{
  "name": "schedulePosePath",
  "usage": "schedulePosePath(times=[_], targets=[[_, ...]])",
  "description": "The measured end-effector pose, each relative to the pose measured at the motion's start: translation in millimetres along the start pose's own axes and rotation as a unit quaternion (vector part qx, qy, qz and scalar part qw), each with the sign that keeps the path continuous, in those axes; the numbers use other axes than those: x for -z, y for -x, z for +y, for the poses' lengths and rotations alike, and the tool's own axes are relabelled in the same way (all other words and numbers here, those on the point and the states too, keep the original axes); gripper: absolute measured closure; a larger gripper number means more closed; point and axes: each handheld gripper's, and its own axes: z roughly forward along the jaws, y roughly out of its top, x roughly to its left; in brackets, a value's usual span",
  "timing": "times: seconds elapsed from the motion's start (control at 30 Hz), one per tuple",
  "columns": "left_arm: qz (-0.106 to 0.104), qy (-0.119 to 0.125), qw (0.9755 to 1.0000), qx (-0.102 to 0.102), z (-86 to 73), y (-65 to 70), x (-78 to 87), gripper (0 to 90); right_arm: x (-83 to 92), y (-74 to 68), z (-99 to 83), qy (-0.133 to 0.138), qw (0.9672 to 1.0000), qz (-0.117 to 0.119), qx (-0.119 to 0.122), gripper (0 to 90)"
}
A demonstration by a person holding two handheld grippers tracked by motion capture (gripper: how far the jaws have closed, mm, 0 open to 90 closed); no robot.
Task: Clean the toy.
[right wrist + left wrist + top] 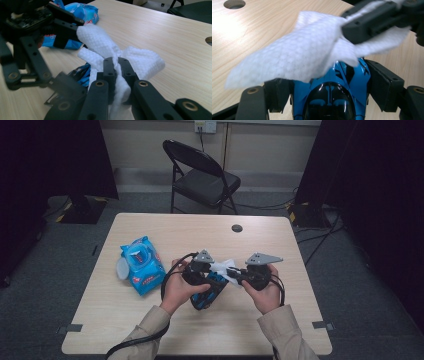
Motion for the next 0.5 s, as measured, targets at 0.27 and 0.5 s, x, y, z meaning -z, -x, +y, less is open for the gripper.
schedulePosePath(times=[0.27,0.5], targets=[[0.004,0.003,1.0,0.006,-0.7,-4.4,2.1,26.2,3.6,-6.3,-4.5,-0.002,0.9999,0.011,0.008,86.9],[0.002,0.005,1.0,0.004,-0.9,-2.7,5.8,26.2,9.2,-0.6,-0.8,0.015,0.9998,0.008,-0.009,86.9]])
